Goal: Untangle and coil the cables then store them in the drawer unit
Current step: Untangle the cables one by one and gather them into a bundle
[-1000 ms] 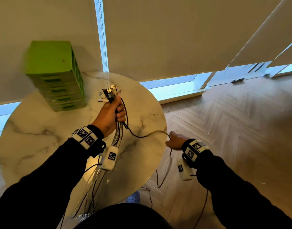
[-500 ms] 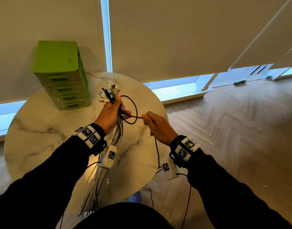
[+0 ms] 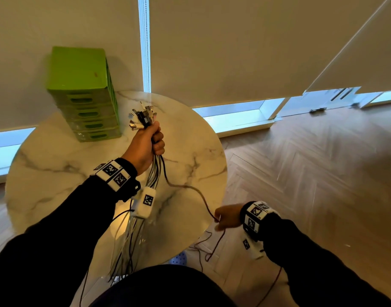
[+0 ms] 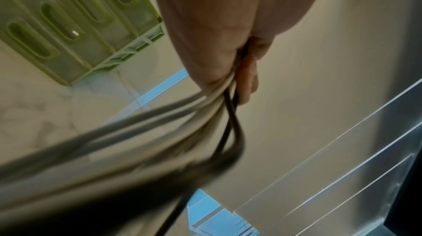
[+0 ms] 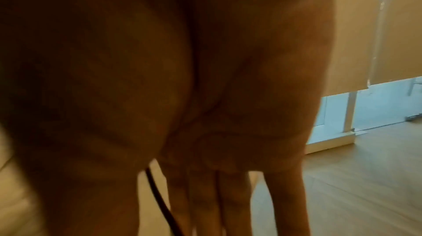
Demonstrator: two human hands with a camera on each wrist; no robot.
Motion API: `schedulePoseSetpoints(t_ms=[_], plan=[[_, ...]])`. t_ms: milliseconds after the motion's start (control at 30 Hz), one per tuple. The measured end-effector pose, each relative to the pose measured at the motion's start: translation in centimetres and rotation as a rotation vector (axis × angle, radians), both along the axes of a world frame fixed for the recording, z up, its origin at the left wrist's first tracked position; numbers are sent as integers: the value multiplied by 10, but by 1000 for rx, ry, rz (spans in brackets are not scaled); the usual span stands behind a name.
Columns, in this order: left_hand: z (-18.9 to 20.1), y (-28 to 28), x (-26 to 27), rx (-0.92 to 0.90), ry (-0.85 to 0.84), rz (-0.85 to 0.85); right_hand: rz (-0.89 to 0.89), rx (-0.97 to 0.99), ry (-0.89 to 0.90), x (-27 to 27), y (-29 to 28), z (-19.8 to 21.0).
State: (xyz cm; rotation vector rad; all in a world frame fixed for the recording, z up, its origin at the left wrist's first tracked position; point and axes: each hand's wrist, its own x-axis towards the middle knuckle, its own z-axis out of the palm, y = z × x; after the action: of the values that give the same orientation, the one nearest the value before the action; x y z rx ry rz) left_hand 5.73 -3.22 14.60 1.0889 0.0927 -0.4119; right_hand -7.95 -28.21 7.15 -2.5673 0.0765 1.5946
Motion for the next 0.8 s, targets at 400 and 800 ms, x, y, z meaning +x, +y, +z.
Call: schedulePoseSetpoints(t_ms=[400,800], plan=[[13,51,-14,242,-244,-181,-303,959,-389,96,132,70],[29,167,-47,577,-378,103,-586,1287,12,82,285,92]])
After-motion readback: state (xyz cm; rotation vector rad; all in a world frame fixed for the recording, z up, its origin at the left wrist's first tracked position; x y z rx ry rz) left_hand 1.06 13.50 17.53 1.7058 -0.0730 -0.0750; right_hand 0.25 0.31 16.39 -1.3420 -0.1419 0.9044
